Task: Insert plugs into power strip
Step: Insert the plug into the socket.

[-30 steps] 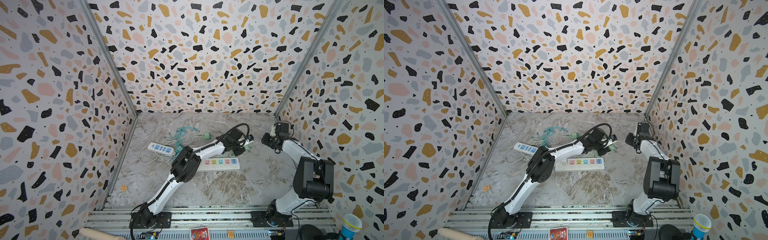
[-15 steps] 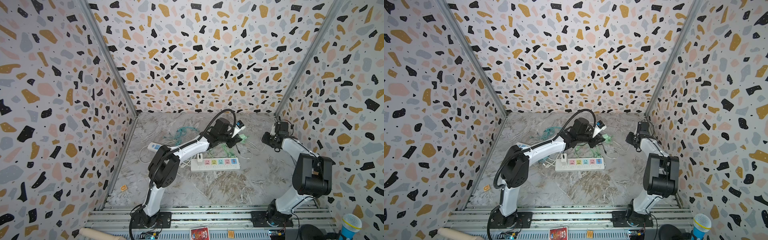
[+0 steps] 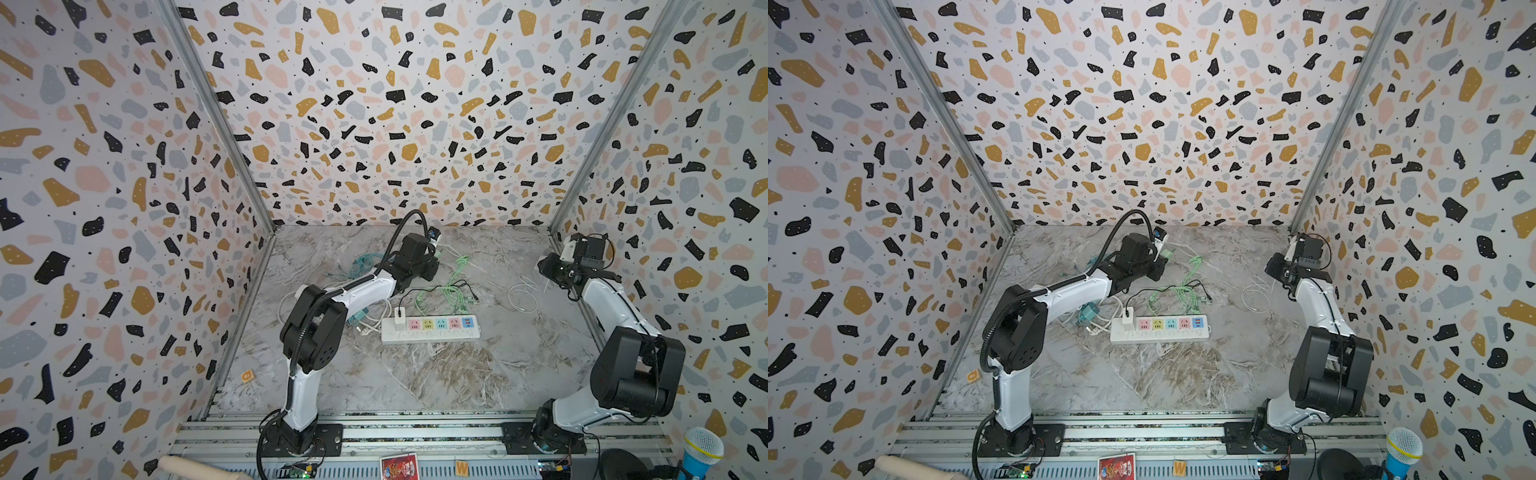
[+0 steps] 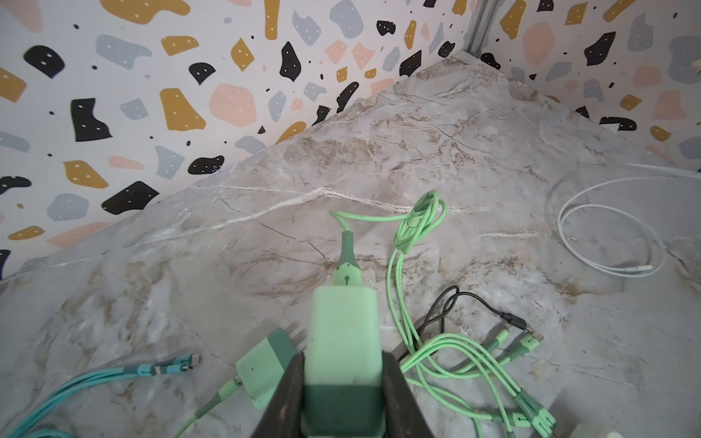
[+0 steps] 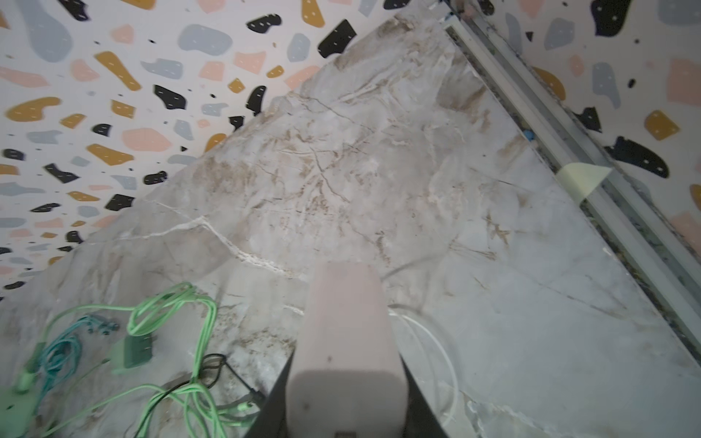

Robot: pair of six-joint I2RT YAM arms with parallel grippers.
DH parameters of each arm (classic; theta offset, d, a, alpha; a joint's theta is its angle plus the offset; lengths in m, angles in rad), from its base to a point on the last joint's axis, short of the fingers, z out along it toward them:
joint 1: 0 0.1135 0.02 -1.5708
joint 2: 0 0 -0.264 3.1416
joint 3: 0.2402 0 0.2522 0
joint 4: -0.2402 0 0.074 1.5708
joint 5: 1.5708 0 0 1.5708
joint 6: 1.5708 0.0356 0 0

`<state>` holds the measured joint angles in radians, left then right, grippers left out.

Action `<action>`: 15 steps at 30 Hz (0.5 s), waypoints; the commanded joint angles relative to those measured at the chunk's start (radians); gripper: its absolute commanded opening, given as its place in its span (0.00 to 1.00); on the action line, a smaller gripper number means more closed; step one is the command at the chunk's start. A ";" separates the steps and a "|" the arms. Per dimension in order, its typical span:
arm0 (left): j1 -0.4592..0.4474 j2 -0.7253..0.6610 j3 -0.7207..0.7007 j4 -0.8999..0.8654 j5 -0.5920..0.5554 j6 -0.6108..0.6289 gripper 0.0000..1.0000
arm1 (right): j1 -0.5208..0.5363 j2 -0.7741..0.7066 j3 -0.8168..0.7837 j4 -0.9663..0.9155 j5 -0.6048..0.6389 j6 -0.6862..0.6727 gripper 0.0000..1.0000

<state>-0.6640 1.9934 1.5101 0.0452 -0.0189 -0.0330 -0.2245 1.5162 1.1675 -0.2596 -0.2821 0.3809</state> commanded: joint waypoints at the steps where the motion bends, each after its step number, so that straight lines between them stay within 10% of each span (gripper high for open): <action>1: -0.005 0.013 -0.005 0.020 -0.064 -0.020 0.17 | 0.058 -0.055 0.056 -0.049 -0.101 -0.015 0.27; 9: -0.006 -0.015 -0.044 0.042 -0.040 -0.033 0.53 | 0.229 -0.067 -0.048 0.004 -0.106 -0.050 0.27; 15: -0.006 -0.071 -0.086 0.063 -0.016 -0.030 0.58 | 0.298 -0.062 -0.081 0.047 -0.146 -0.076 0.27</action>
<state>-0.6651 1.9873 1.4452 0.0574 -0.0486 -0.0635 0.0628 1.4708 1.0809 -0.2562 -0.3904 0.3313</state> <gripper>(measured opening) 0.580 0.314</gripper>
